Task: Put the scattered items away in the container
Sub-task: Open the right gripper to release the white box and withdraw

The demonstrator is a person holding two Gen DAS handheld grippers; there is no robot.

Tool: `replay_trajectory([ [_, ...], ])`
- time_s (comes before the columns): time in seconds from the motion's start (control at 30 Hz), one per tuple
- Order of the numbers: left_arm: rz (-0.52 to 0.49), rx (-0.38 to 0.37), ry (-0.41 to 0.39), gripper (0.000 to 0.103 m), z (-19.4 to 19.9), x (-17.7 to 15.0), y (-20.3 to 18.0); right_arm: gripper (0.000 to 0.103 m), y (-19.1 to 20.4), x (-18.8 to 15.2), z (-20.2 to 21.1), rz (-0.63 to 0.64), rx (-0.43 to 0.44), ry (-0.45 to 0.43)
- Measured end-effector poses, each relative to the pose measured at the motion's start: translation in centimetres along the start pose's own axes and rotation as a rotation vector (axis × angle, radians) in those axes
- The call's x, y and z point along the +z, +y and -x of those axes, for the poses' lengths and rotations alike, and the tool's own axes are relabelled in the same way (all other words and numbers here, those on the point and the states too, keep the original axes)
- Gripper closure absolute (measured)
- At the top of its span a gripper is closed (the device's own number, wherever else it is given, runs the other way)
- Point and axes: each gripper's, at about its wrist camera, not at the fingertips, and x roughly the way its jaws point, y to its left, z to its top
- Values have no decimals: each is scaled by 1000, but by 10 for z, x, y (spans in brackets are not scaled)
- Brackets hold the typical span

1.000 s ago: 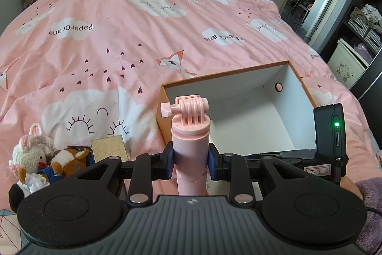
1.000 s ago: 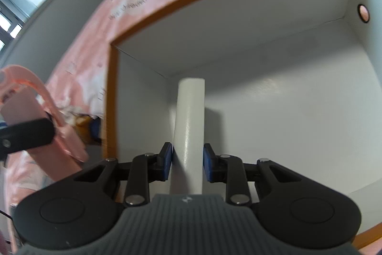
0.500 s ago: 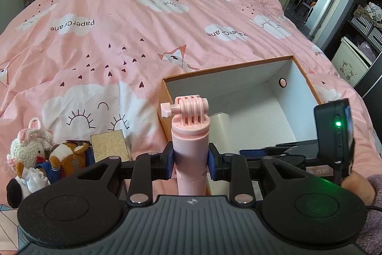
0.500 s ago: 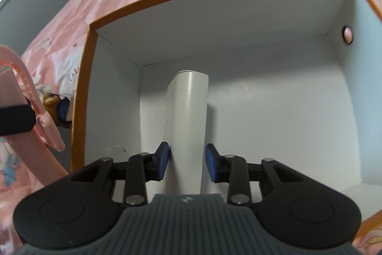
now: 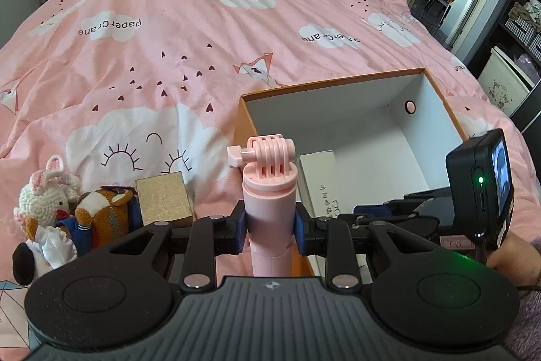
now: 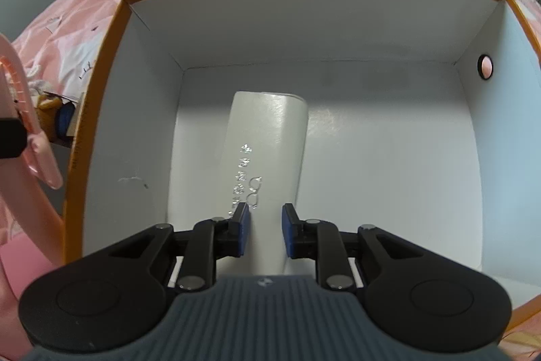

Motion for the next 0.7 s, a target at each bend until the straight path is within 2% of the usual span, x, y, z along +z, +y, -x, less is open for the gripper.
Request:
replay_trajectory([
  [0.07,3,3,4,71,-1,-1,2,74,0,2,-2,11,19,-1],
  [0.2,9,0,11,71,-2,-3,5,77,5,3,-4,54,58,-6],
  [0.27,8,1,12,71,-2,-3,5,81,10,2,-5,77,100,-9],
  [0.37,9,4,11,71,-1,-3,6,79,19,0,-10,105,181,-10],
  [0.5,6,9,8,71,2,-3,7,79,28,-2,-9,160,166,-34],
  [0.6,-2,13,-2,71,8,-2,6,82,25,-5,-1,134,198,-44],
  [0.7,-11,-1,-22,71,19,2,4,82,29,-6,14,166,149,-106],
])
